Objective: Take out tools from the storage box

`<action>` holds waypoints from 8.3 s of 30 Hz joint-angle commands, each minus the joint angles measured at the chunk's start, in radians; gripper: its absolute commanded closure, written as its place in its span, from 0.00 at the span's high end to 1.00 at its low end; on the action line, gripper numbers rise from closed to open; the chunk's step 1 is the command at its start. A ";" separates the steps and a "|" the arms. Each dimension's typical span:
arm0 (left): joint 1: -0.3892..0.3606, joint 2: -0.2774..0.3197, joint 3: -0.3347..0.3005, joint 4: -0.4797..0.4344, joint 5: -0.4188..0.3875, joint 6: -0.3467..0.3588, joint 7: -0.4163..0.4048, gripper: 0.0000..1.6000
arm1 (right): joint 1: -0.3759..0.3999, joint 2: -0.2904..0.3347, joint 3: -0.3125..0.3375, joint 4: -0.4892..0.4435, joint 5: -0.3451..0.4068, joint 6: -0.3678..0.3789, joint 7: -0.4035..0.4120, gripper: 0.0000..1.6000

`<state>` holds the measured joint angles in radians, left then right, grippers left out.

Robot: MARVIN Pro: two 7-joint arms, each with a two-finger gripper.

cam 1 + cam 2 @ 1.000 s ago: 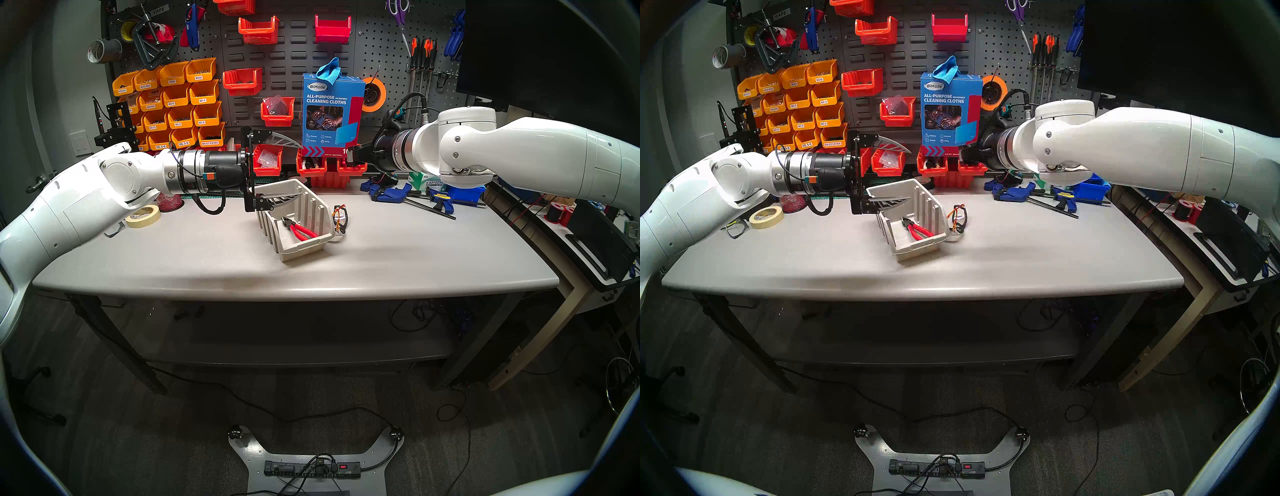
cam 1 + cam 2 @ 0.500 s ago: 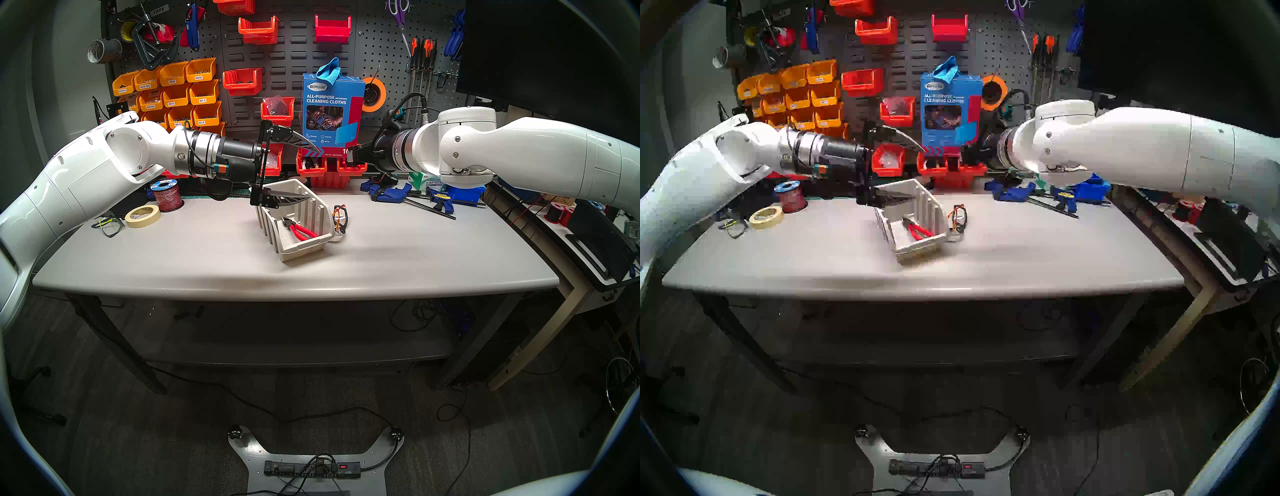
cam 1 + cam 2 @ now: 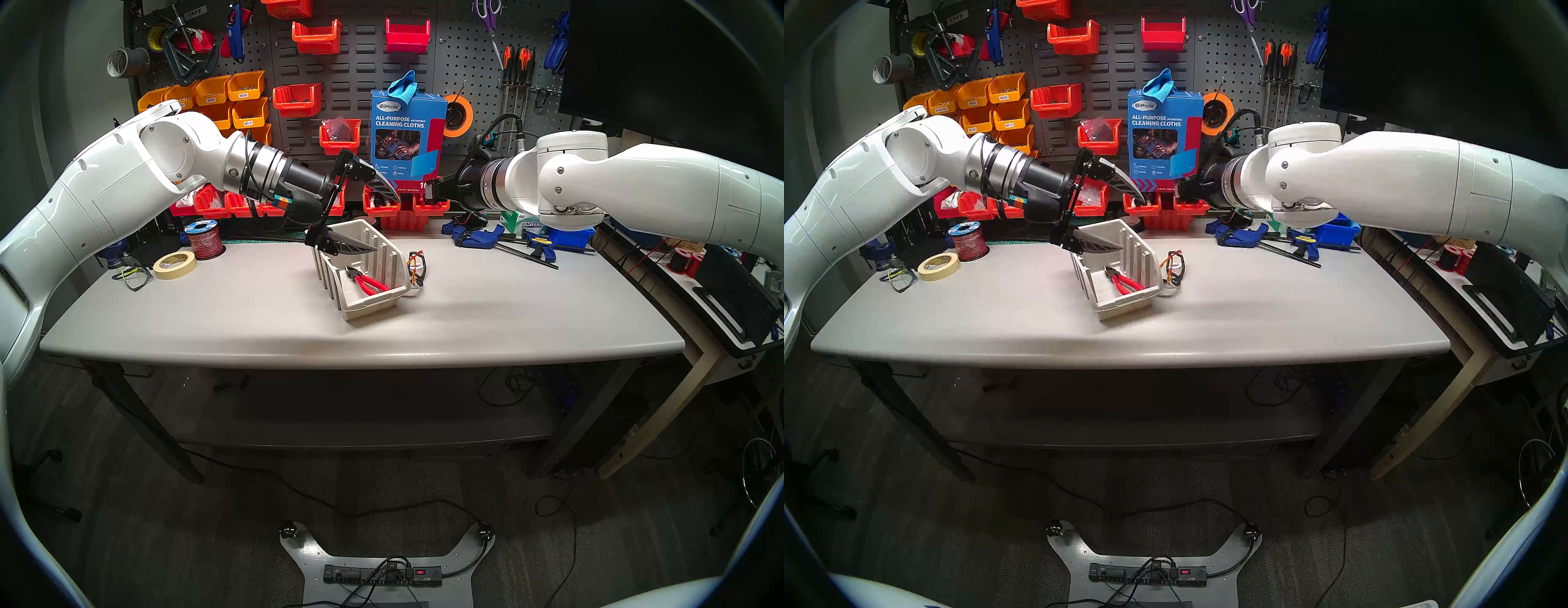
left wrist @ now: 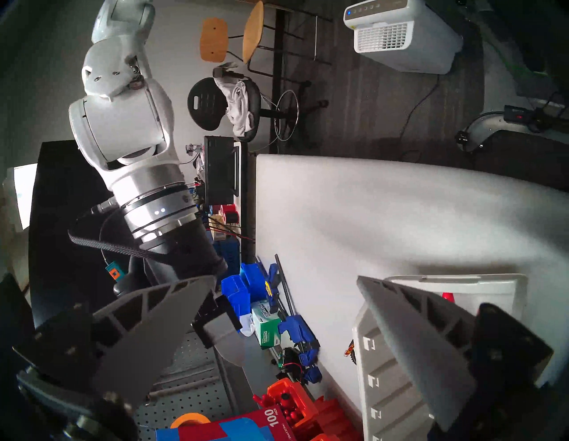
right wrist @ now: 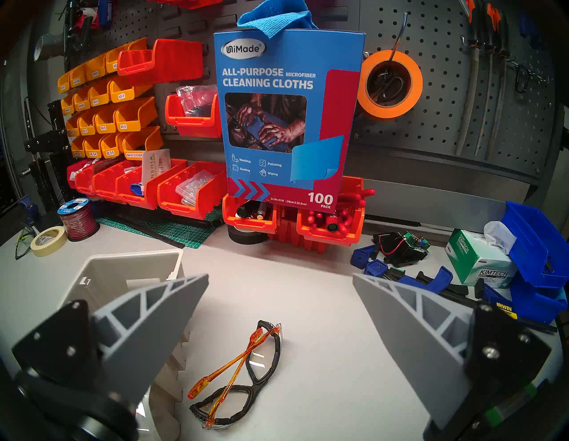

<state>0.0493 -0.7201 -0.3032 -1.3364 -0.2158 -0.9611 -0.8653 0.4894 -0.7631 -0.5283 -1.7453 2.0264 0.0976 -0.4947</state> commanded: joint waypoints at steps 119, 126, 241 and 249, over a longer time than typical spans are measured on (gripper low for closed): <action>-0.182 -0.428 0.227 0.589 0.338 0.001 -0.074 0.35 | 0.017 0.001 0.011 0.003 -0.003 -0.003 0.000 1.00; -0.184 -0.436 0.278 0.592 0.339 0.001 -0.072 0.35 | 0.016 0.001 0.011 0.003 -0.003 -0.003 0.000 1.00; -0.289 -0.675 0.637 0.622 0.492 0.001 0.026 0.00 | 0.012 0.000 0.003 0.004 -0.001 -0.005 0.005 1.00; -0.269 -0.671 0.650 0.611 0.518 0.001 0.051 0.00 | 0.012 0.000 0.001 0.004 -0.001 -0.005 0.005 1.00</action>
<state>-0.2157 -1.3938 0.3380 -0.7237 0.2853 -0.9613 -0.8280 0.4889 -0.7627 -0.5372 -1.7433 2.0272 0.0951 -0.4892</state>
